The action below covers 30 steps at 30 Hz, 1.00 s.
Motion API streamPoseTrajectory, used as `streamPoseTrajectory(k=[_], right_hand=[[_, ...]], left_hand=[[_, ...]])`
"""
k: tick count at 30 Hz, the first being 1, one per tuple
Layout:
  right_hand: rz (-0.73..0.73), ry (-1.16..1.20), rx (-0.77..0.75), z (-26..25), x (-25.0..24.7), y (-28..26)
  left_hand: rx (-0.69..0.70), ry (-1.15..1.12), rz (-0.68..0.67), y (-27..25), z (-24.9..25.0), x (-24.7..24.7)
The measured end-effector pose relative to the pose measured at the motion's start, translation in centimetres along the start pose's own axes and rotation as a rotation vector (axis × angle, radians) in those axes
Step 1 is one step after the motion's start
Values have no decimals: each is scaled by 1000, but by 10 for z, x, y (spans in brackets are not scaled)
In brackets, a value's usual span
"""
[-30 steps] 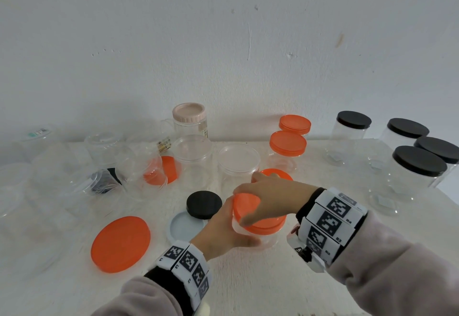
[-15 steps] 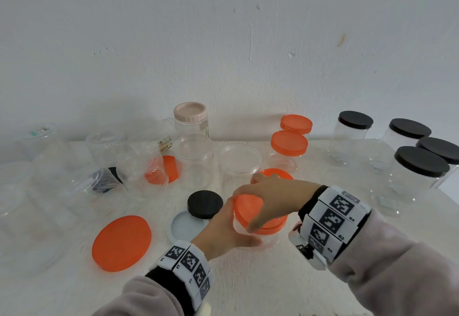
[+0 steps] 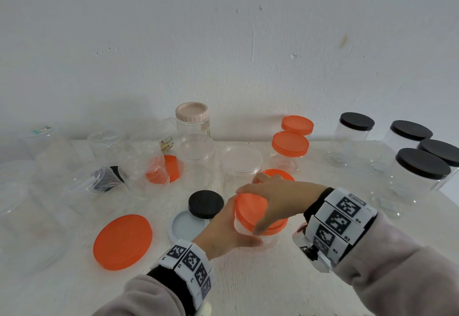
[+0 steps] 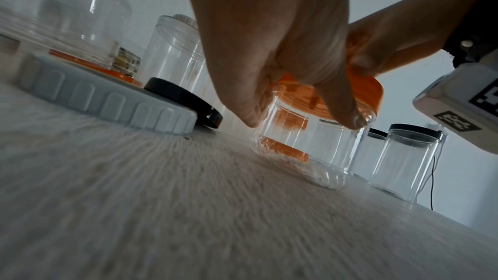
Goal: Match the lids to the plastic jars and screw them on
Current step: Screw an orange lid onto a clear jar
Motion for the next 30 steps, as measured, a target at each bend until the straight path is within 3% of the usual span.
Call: streamPoseTrajectory(k=[6,12,19,25,30], right_hand=[[34,-4,96,5,3,2],[-56,-41,-21,-3,1,-1],[22,-49,89,4,4,3],[-87,-56,2,-2,-3,-2],[-26,-48,66,5,-2,2]], left_hand=[[13,-18,-5,-1,2,0],[0,8,-1,-1,3,0],[-4,-11,-5,-1,1,0],[-4,3,5,-2,4,-1],[-1,-12,0,-2,4,0]])
Point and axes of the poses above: each hand's wrist, its own y-axis towards the middle knuckle, its own x-axis out of the palm, z = x × y, the point moved 8 cm from there along y, towards the middle knuckle
